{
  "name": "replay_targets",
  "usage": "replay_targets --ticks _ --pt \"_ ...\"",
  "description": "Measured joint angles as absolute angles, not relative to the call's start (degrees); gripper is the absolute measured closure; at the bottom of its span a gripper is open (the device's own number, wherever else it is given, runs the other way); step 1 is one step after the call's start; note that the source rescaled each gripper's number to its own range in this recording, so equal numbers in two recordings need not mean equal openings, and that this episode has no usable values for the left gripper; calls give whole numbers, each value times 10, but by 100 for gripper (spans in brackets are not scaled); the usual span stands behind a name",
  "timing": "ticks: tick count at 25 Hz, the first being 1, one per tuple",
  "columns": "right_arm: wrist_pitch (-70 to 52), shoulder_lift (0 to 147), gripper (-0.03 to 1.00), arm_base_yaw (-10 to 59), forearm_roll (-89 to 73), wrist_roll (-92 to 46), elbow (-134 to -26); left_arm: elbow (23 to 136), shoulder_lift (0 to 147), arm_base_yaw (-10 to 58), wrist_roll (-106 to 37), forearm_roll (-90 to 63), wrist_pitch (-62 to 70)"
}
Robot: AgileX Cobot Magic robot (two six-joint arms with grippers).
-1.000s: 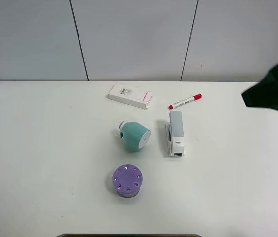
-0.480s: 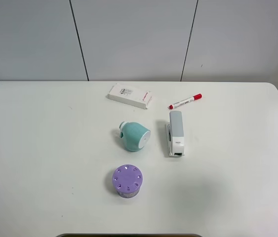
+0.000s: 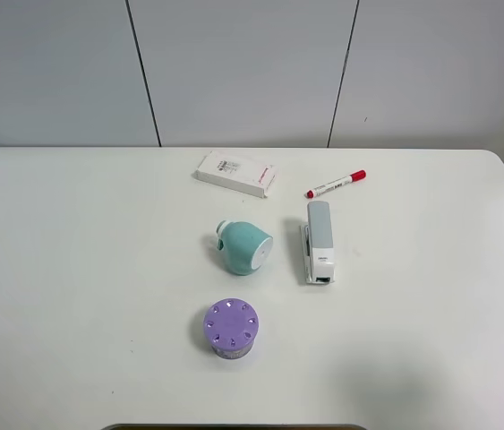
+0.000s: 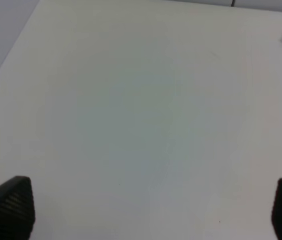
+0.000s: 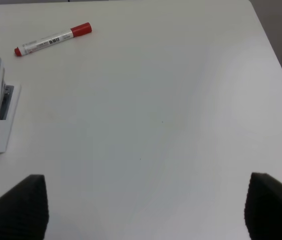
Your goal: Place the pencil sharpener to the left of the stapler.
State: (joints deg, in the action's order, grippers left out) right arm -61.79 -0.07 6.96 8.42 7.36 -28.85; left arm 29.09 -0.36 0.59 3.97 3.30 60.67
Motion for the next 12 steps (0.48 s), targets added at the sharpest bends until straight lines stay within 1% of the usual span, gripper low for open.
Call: replay_targets --ticks 12 --pt "-613 -1 17 70 82 74 -288 291 -4 6 40 33 607"
